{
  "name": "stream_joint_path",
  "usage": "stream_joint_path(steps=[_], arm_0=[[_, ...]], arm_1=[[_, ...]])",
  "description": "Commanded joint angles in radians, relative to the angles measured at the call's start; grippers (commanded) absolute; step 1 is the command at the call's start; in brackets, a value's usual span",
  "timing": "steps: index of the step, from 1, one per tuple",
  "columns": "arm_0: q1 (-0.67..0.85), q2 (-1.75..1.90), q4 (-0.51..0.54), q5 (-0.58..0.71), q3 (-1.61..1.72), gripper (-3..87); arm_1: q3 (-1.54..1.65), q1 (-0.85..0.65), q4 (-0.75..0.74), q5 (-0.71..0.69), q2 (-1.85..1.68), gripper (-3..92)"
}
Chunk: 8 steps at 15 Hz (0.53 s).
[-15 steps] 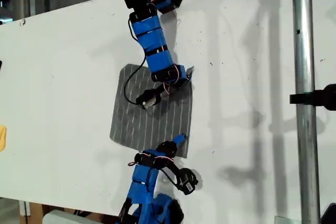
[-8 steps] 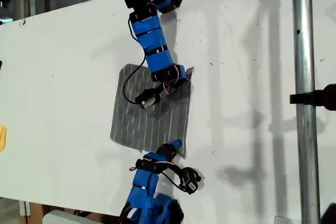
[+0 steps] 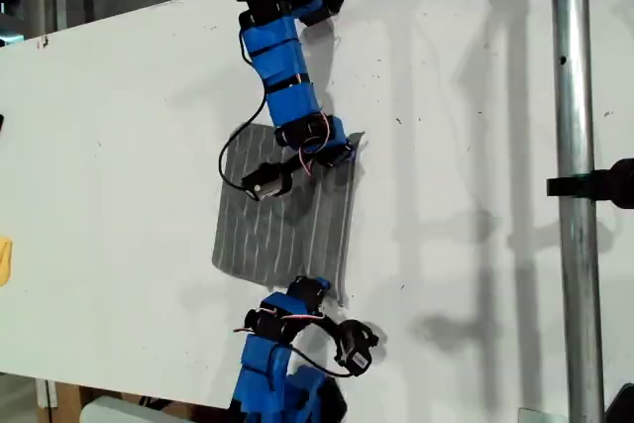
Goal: Grasp corners of a towel and fold twice.
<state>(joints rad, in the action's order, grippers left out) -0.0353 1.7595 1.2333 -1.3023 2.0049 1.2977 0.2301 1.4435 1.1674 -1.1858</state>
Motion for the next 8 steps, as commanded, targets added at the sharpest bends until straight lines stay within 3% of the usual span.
stream_joint_path(steps=[1,3,4,5,7,8], arm_0=[[-0.063,0.25,0.041,-0.029,-0.02,-2.9],[-0.127,0.503,-0.003,-0.066,0.103,-2.9],[-0.14,0.626,-0.008,-0.092,0.166,-2.9],[-0.123,0.727,-0.011,-0.097,0.227,-2.9],[-0.015,0.808,-0.015,-0.017,0.296,-2.9],[0.035,0.773,-0.037,0.041,0.295,-2.9]], arm_1=[[-0.192,0.081,0.012,0.012,-0.086,-0.2],[-0.405,0.16,-0.003,0.002,0.008,-0.2],[-0.364,0.147,0.066,0.06,-0.071,-0.2],[-0.199,0.12,0.003,0.089,-0.202,-0.2],[-0.118,0.038,0.169,0.144,-0.25,-0.2],[0.015,-0.02,0.176,0.167,-0.321,-0.2]])
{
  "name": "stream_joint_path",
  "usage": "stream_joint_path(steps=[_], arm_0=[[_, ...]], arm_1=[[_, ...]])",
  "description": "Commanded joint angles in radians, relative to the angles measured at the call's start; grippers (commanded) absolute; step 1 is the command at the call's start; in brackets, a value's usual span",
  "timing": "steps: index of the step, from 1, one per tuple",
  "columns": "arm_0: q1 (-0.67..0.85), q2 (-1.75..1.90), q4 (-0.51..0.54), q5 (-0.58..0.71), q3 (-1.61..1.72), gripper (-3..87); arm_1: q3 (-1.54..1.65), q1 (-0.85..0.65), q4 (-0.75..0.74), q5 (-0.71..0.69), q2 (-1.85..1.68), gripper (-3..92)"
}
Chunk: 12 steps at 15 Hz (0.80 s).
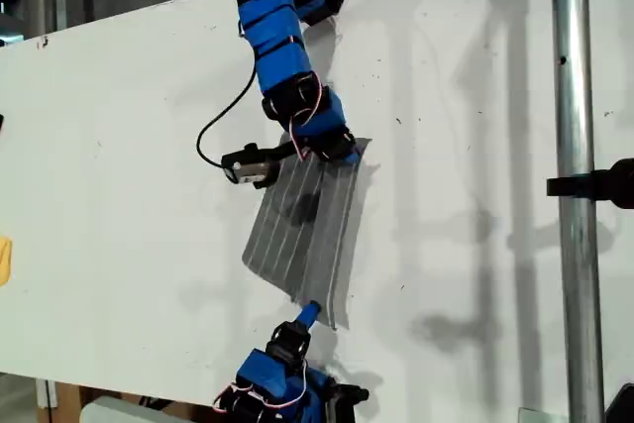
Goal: Grasp corners of a towel and fold twice.
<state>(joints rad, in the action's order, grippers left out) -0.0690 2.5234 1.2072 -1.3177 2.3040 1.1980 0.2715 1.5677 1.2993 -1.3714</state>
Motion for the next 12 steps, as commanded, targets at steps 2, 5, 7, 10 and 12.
stream_joint_path(steps=[2,5,7,10,12], arm_0=[[0.196,-0.103,-0.044,0.16,-0.031,-2.9],[0.383,-0.405,-0.129,0.42,-0.173,-2.9],[0.497,-0.611,-0.155,0.543,-0.342,-2.9],[0.632,-0.833,-0.046,0.684,-0.675,-2.9],[0.692,-0.963,0.021,0.753,-0.87,-2.9]], arm_1=[[0.321,-0.181,0.037,0.017,-0.255,-0.2],[0.431,-0.348,0.017,-0.103,-0.324,-0.2],[0.453,-0.425,-0.029,-0.181,-0.364,-0.2],[0.437,-0.5,-0.049,-0.25,-0.405,-0.2],[0.428,-0.575,-0.066,-0.305,-0.43,-0.2]])
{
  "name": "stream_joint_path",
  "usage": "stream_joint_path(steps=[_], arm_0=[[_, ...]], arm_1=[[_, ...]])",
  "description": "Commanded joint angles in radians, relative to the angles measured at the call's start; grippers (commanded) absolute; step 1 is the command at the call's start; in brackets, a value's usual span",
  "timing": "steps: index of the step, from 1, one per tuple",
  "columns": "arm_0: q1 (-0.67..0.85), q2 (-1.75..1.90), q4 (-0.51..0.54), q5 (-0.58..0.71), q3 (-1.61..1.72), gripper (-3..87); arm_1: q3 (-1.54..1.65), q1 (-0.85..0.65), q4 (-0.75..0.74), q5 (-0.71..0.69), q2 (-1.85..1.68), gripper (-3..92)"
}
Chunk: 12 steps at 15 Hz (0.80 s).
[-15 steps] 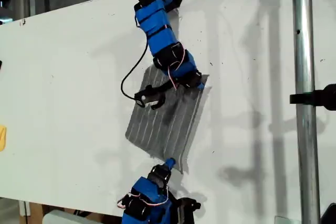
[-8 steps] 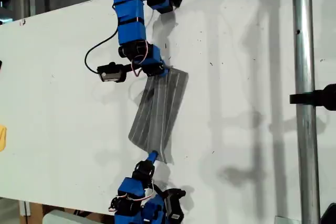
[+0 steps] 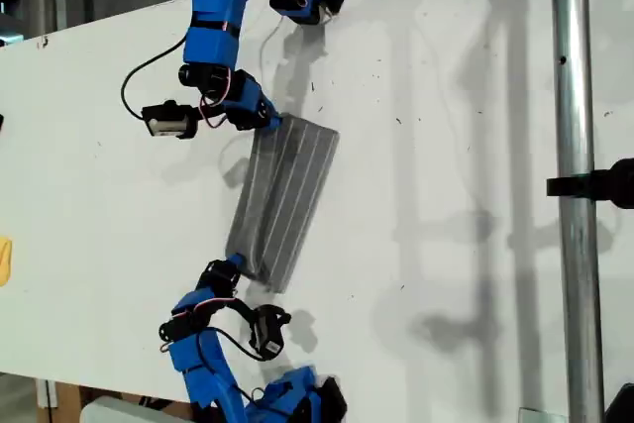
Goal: Grasp corners of a towel and fold twice.
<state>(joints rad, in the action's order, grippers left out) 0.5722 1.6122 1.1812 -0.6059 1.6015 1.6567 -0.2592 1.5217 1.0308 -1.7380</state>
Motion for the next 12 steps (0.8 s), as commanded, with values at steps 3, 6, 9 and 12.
stream_joint_path(steps=[3,6,9,12], arm_0=[[0.058,-0.13,0.132,0.051,-0.29,-2.9],[-0.002,-0.109,0.178,-0.02,-0.175,-2.9],[-0.083,-0.114,0.106,-0.084,-0.009,-2.9],[-0.114,-0.123,0.077,-0.129,0.043,-2.9]], arm_1=[[-0.054,-0.078,-0.041,-0.103,-0.084,-0.2],[-0.043,0.083,-0.092,0.012,0.048,-0.2],[0.021,0.17,-0.189,0.12,0.15,-0.2],[0.075,0.167,-0.239,0.132,0.209,-0.2]])
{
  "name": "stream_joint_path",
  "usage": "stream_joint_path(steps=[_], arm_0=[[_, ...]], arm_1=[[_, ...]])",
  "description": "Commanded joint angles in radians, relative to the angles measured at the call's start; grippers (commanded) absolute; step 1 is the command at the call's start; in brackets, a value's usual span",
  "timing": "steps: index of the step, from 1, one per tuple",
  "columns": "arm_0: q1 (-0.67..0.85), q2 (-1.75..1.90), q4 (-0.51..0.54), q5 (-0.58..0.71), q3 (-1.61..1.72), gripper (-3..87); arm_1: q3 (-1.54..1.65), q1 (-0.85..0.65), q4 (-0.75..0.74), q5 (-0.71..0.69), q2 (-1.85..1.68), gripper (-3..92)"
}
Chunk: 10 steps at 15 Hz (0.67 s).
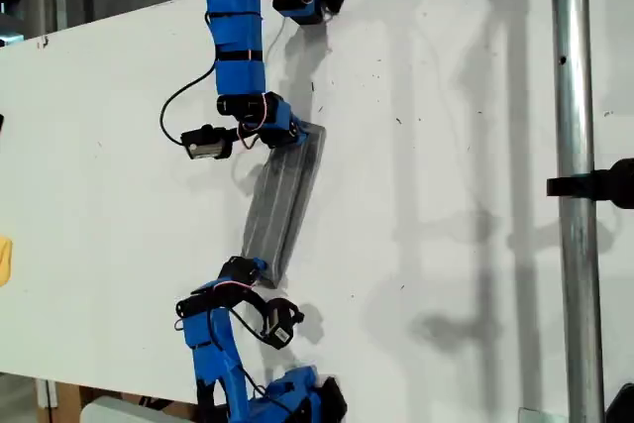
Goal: Grasp corners of a towel and fold twice.
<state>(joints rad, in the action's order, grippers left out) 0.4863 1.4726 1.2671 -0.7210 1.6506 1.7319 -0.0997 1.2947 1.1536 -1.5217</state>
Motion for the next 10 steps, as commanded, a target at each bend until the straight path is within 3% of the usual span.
stream_joint_path(steps=[1,5,6,7,8,10], arm_0=[[-0.026,0.006,-0.009,-0.017,-0.006,-2.8],[0.038,-0.048,-0.083,-0.029,0.083,-2.2],[0.046,-0.048,-0.071,-0.025,0.083,0.3],[0.052,-0.035,-0.046,-0.029,0.075,12.4],[0.061,-0.017,-0.017,-0.034,0.063,19.2],[0.103,0.063,0.054,-0.046,0.046,22.5]], arm_1=[[0.015,0.006,-0.034,0.012,0.0,-0.2],[0.021,0.006,-0.115,0.032,0.101,-0.2],[0.012,0.011,-0.114,0.038,0.101,3.0],[0.012,0.015,-0.109,0.041,0.084,19.4],[0.011,0.012,-0.087,0.041,0.06,23.3],[-0.015,-0.014,0.044,0.04,0.0,27.8]])
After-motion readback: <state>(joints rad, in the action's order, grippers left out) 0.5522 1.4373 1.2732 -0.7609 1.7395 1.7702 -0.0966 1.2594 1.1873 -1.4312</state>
